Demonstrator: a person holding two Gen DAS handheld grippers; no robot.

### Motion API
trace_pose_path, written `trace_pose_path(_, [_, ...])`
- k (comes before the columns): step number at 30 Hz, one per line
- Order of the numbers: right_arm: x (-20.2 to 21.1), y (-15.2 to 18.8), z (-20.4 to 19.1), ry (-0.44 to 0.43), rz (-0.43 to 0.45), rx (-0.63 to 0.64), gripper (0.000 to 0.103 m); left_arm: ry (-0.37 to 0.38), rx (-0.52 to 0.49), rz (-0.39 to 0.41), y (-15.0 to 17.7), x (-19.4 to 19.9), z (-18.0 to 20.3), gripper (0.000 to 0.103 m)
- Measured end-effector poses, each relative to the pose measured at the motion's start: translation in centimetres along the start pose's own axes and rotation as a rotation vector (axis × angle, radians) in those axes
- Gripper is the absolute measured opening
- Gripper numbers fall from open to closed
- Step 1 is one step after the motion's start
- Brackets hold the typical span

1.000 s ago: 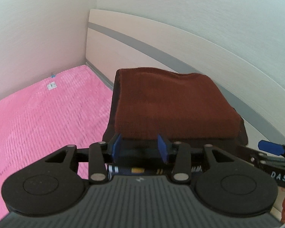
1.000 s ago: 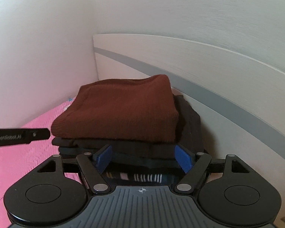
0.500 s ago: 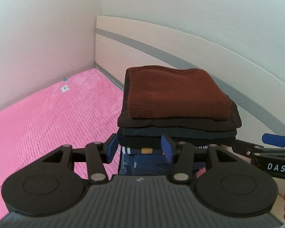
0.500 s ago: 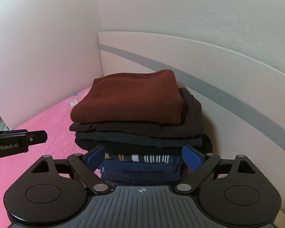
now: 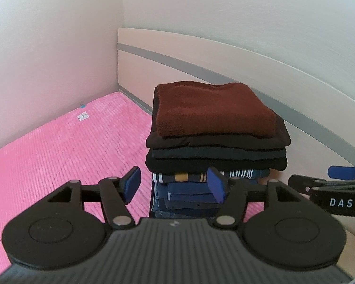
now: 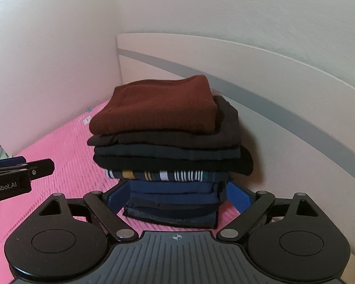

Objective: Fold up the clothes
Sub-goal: 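Withdraw both open tools back from the clothes stack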

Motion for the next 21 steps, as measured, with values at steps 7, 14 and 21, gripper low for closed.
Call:
trace_pose_path(7, [1.4,1.0,0.2,0.013,0.011,0.000,0.103,0.000,0.001,0.019,1.0,1.1,0.3,0.062])
trace_pose_path(14, [2.0,1.8,0.1,0.018,0.003,0.004,0.103,0.014,-0.013,0.027,1.6,1.5,1.0,0.062])
trace_pose_path(21, [1.9,2.3,0.0,0.020,-0.005,0.002,0.103,0.007,-0.013,0.025,2.1,1.7,1.0,0.062])
Point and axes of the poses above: each gripper's, at about its wrist camera, not at the fingertips, and x roughly against the way its jaws point, z to its right, y to its underside, the point moved 9 cm from there along -x, roughly the way its jaws point, and after that the axes turned 10 degrees about y, right-handed, at the moved point
